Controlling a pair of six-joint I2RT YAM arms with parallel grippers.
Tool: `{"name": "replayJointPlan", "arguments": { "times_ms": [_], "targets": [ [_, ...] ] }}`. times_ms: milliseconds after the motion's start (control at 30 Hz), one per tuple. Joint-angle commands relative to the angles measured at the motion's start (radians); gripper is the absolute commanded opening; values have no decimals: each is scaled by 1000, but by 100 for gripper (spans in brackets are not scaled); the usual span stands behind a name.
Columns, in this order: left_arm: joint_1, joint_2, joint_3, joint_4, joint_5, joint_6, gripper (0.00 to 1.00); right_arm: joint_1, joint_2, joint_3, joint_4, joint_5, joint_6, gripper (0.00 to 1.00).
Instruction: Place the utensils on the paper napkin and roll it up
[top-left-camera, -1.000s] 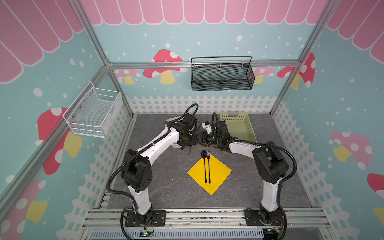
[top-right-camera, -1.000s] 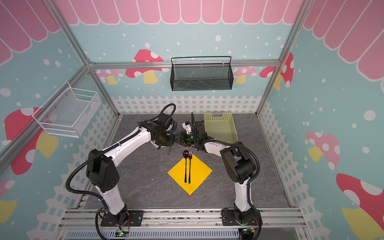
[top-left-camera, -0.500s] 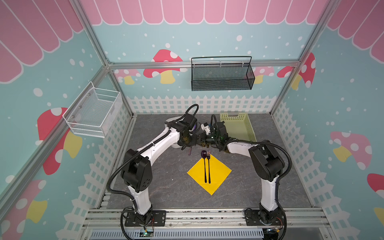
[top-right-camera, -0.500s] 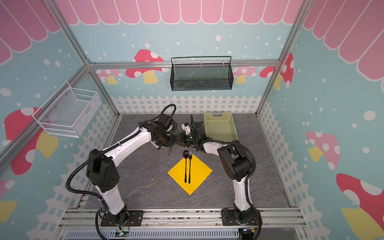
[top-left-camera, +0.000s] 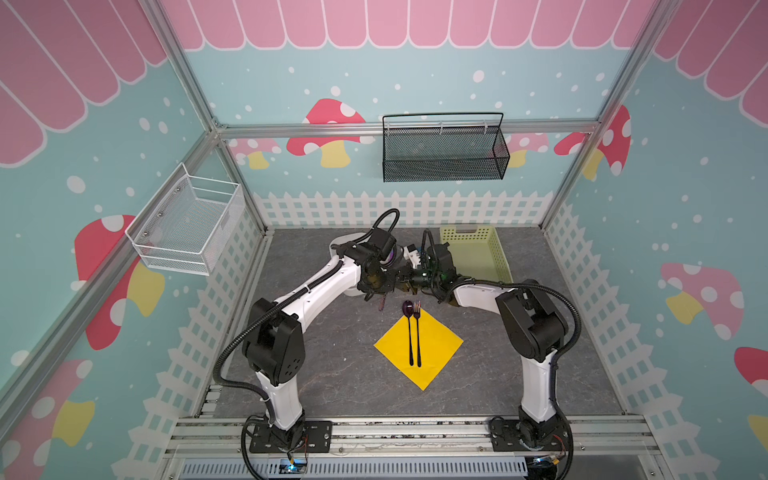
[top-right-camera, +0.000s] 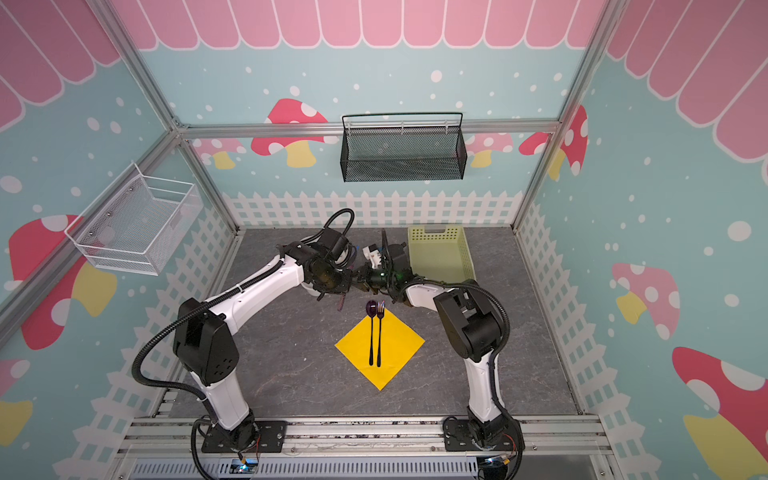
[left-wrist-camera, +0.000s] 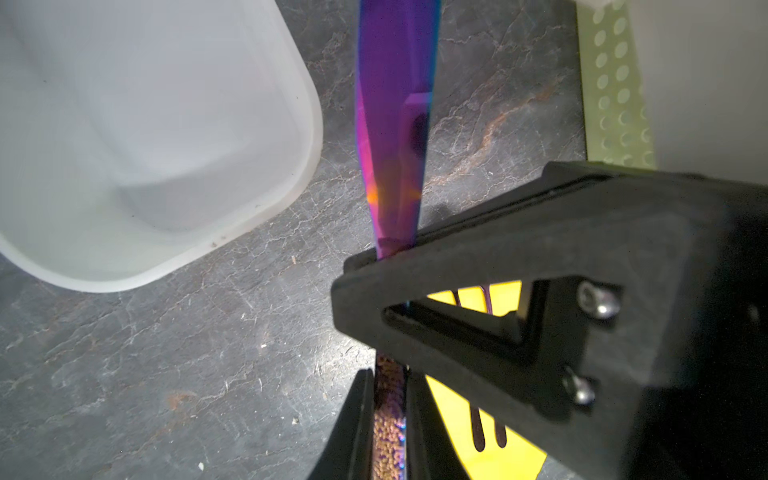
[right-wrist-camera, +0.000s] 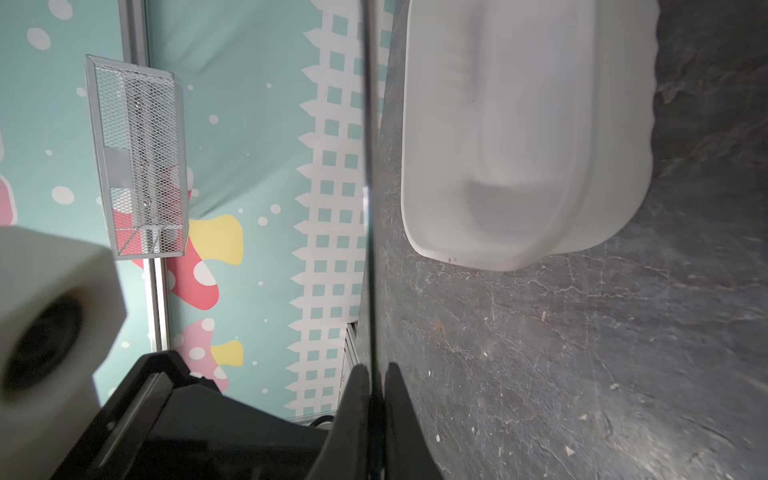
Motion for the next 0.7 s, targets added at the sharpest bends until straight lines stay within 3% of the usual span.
{"name": "replayJointPlan", "arguments": {
  "times_ms": [0, 233, 500, 667],
  "targets": [
    [1, -100, -28, 73, 22, -17, 19, -16, -74, -48, 57, 20, -51, 4],
    [36, -246, -166, 240, 142, -28, 23, -64, -221, -156, 17, -14, -203, 3],
    [123, -301, -224, 268, 235, 1, 25, -121, -379, -278, -309, -34, -479, 5],
    [162, -283, -226, 265, 276, 38, 25, -124, -435, -334, -454, -10, -560, 9]
  ]
}}
